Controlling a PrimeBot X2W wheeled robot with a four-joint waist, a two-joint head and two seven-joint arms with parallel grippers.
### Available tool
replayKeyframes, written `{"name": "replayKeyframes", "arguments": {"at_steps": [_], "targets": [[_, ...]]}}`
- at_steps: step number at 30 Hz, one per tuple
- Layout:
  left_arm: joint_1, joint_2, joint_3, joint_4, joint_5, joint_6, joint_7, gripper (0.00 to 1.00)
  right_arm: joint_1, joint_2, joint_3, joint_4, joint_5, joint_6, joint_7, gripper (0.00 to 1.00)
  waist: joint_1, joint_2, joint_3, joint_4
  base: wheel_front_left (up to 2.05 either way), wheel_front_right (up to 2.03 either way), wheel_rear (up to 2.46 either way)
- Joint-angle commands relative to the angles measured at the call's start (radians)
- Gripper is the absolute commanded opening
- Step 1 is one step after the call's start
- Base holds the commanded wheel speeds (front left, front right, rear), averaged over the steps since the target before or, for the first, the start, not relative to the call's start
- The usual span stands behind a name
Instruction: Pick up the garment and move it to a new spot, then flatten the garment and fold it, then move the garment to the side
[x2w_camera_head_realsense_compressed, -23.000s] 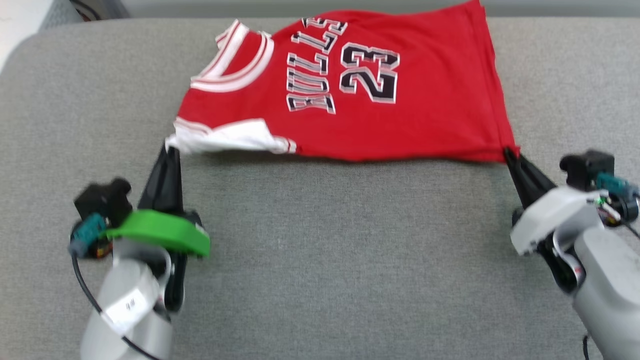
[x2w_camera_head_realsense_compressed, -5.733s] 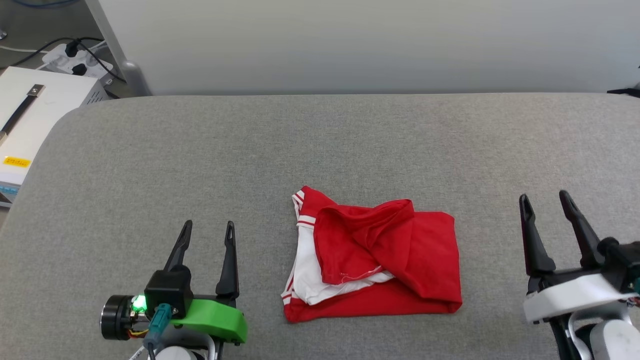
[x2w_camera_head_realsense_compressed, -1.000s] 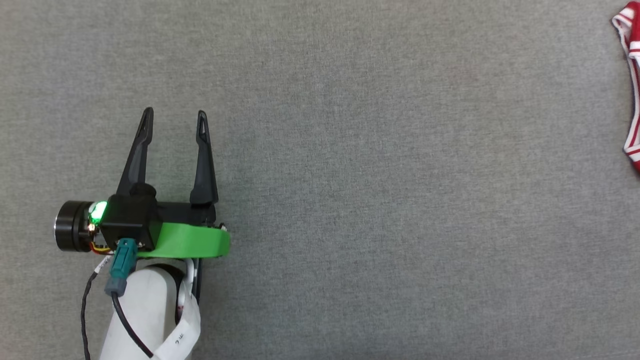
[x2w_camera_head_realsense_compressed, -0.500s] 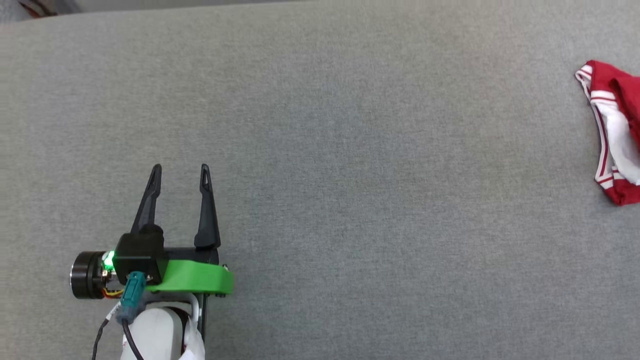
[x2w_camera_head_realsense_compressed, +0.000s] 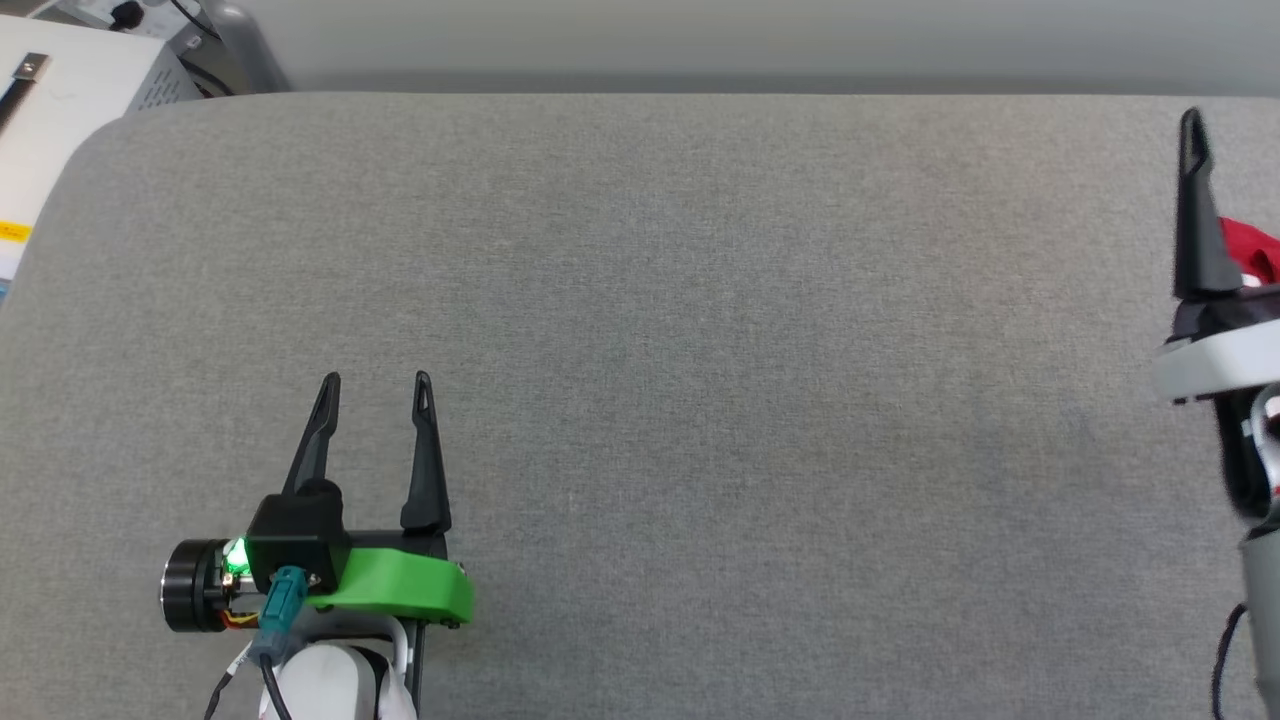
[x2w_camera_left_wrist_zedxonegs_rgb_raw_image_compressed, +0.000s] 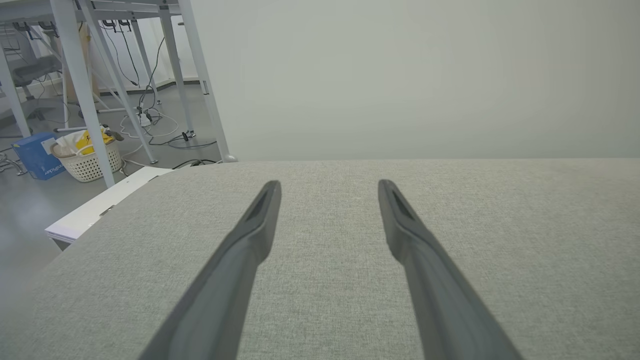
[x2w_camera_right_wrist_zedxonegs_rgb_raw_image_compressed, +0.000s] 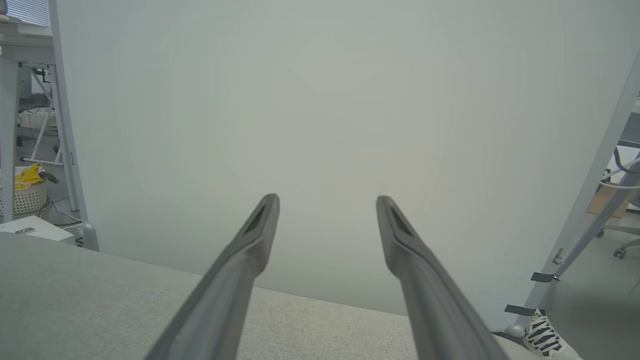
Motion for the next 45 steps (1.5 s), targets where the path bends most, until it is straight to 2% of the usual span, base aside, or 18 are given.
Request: {"name": "replayKeyframes", "arguments": {"at_steps": [1, 7, 18, 28, 43, 44, 45], "targets": [[0.015, -0.005, 0.0, 0.006, -0.006, -0.004, -0.006, 1.0, 0.035, 0.028, 0.001, -0.018, -0.011, -0.001, -0.003, 1.0, 0.0001, 0.0, -0.031, 0.029, 0.0, 0.0, 0.0], [0.026, -0.007, -0.006, 0.02, -0.002, -0.008, -0.006, 1.0, 0.179, 0.132, 0.001, -0.062, -0.025, -0.001, -0.003, 1.0, 0.0001, 0.0, -0.064, 0.047, 0.0, 0.0, 0.0], [0.076, -0.009, -0.016, 0.035, -0.01, -0.021, -0.006, 1.0, 0.419, 0.222, -0.036, -0.121, -0.031, -0.001, -0.003, 1.0, 0.0001, 0.0, -0.132, 0.047, 0.0, 0.0, 0.0], [0.116, -0.01, -0.02, 0.045, -0.008, -0.041, -0.006, 1.0, 0.532, 0.25, -0.037, -0.156, -0.032, -0.001, -0.003, 1.0, 0.0001, 0.0, -0.169, 0.035, 0.0, 0.0, 0.0], [0.128, -0.01, -0.021, 0.056, -0.002, -0.048, -0.006, 1.0, 0.574, 0.257, -0.02, -0.154, -0.04, -0.001, -0.003, 1.0, 0.0001, 0.0, -0.181, 0.038, 0.0, 0.0, 0.0], [0.117, -0.004, -0.02, 0.056, 0.001, -0.044, 0.0, 0.0, 0.559, 0.254, -0.021, -0.153, -0.036, 0.0, -0.001, 0.0, 0.0001, 0.0, -0.181, 0.038, 0.0, 0.0, 0.0], [0.117, -0.004, -0.02, 0.056, 0.001, -0.043, 0.002, 0.0, 0.559, 0.254, -0.022, -0.153, -0.036, 0.0, 0.0, 0.0, 0.0001, 0.0, -0.181, 0.038, 0.0, 0.0, 0.0]]}}
